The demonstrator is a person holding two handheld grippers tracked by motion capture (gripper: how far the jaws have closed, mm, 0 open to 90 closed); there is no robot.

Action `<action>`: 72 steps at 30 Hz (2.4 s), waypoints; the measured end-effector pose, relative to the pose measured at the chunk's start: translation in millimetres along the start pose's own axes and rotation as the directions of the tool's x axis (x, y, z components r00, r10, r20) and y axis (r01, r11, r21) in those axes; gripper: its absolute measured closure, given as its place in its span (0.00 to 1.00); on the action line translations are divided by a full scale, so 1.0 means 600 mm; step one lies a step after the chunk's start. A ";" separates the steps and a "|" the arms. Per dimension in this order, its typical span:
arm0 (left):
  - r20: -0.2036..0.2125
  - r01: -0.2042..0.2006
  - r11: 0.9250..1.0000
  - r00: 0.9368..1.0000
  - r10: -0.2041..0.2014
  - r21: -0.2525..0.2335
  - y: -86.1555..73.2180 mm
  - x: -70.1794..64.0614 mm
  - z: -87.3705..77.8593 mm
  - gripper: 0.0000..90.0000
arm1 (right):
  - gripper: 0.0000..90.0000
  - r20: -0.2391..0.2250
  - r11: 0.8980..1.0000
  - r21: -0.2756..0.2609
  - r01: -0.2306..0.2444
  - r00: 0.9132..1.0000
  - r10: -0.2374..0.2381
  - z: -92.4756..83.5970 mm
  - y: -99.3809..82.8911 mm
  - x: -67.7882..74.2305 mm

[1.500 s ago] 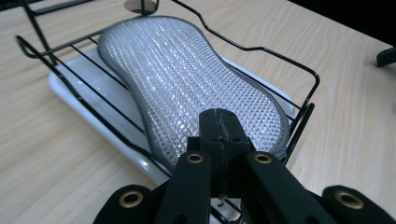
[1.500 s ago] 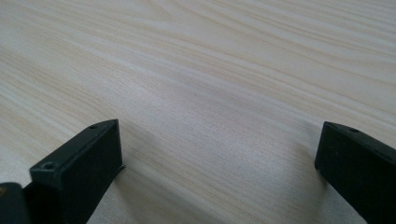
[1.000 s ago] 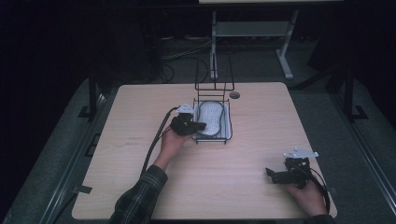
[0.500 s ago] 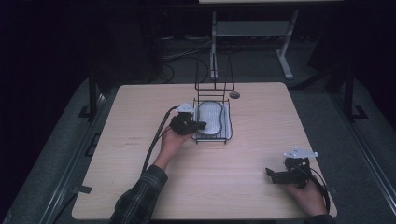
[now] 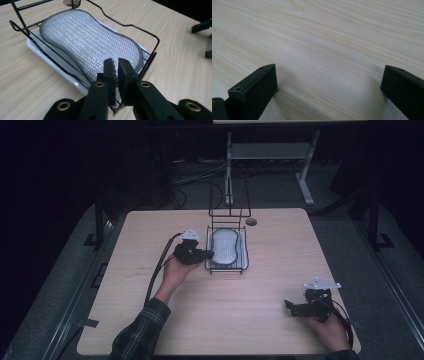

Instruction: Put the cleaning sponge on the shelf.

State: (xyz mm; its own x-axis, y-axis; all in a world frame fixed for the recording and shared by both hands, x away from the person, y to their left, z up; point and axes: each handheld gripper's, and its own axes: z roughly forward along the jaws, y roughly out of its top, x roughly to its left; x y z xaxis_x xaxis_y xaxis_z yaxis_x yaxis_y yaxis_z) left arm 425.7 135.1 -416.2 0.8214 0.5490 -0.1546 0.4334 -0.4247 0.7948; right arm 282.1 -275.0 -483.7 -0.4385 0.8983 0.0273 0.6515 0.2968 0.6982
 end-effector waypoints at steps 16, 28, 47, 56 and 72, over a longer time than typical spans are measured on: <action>-0.103 0.010 0.998 0.995 -0.003 0.068 -0.041 -0.003 -0.077 0.44 | 0.00 0.001 1.000 0.001 0.000 1.000 0.000 0.000 0.000 0.000; -0.142 0.005 0.998 0.990 0.005 0.070 -0.084 -0.022 -0.137 0.27 | 0.00 0.001 1.000 0.000 0.000 1.000 0.000 0.000 0.000 0.000; -0.196 0.015 0.994 0.981 0.006 0.108 -0.179 -0.049 -0.197 0.17 | 0.00 0.001 1.000 0.000 0.000 1.000 0.000 0.000 0.000 0.000; -0.235 0.037 0.990 0.972 -0.004 0.136 -0.231 -0.060 -0.222 0.16 | 0.00 0.001 1.000 0.000 0.000 1.000 0.000 0.000 0.000 0.000; -0.255 0.056 0.986 0.967 -0.014 0.160 -0.303 -0.063 -0.247 0.15 | 0.00 0.003 1.000 0.001 -0.002 1.000 0.002 0.000 0.000 0.000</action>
State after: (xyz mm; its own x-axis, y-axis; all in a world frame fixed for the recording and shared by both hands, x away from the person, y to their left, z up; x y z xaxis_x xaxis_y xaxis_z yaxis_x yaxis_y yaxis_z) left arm 260.9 298.1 -468.2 0.6936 0.7202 -0.0108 0.5327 -0.5029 0.6807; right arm 281.8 -274.9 -483.6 -0.4353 0.8999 0.0267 0.6528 0.2951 0.6977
